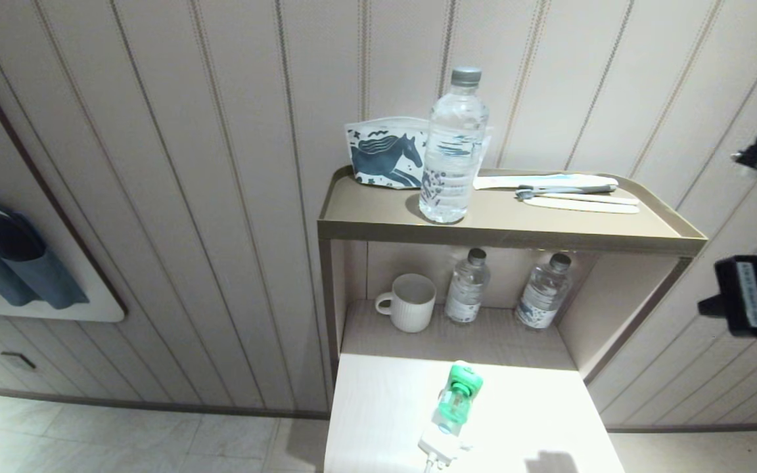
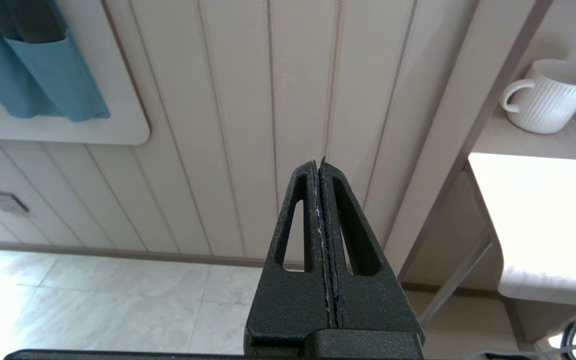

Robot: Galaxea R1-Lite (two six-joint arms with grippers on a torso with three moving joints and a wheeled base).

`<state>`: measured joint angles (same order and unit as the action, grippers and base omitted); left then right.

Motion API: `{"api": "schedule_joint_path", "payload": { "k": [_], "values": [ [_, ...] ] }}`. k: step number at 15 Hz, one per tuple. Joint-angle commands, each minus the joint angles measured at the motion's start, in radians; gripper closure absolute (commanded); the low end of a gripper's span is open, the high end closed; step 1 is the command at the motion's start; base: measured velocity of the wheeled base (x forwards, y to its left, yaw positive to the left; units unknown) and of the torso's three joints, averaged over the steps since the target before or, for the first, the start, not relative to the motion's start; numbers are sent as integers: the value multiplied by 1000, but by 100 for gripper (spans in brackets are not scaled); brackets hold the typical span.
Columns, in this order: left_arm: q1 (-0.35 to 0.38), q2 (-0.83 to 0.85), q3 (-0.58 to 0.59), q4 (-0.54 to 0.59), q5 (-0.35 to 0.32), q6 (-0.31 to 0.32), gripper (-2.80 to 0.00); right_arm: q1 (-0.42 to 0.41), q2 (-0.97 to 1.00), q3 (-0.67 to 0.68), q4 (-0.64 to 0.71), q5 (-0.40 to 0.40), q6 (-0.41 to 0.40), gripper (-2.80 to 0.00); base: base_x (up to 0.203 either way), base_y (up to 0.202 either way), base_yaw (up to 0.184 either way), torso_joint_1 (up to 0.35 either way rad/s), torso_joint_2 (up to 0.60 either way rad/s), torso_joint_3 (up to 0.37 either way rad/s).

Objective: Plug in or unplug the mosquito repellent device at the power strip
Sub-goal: Hold the socket with your left hand and unplug it with your right hand

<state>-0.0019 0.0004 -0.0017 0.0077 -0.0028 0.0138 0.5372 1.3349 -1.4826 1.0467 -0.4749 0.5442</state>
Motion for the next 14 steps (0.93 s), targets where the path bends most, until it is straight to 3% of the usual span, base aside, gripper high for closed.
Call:
{"api": "schedule_joint_path", "payload": {
  "k": [1,3,8,10,13,14],
  "values": [
    [0,0,0,0,0,0,0,-41,-108,80,-28,-143,0,0,0,0,0,0,0,0],
    [0,0,0,0,0,0,0,-101,-175,151,-77,-212,-3,0,0,0,0,0,0,0],
    [0,0,0,0,0,0,0,-137,-437,456,-334,-377,-24,0,0,0,0,0,0,0],
    [0,0,0,0,0,0,0,-157,-581,606,-544,-431,-107,0,0,0,0,0,0,0],
    [0,0,0,0,0,0,0,-358,-678,688,-739,-461,-302,0,0,0,0,0,0,0],
    [0,0,0,0,0,0,0,-380,-730,698,-764,-464,-344,0,0,0,0,0,0,0]
  ]
}}
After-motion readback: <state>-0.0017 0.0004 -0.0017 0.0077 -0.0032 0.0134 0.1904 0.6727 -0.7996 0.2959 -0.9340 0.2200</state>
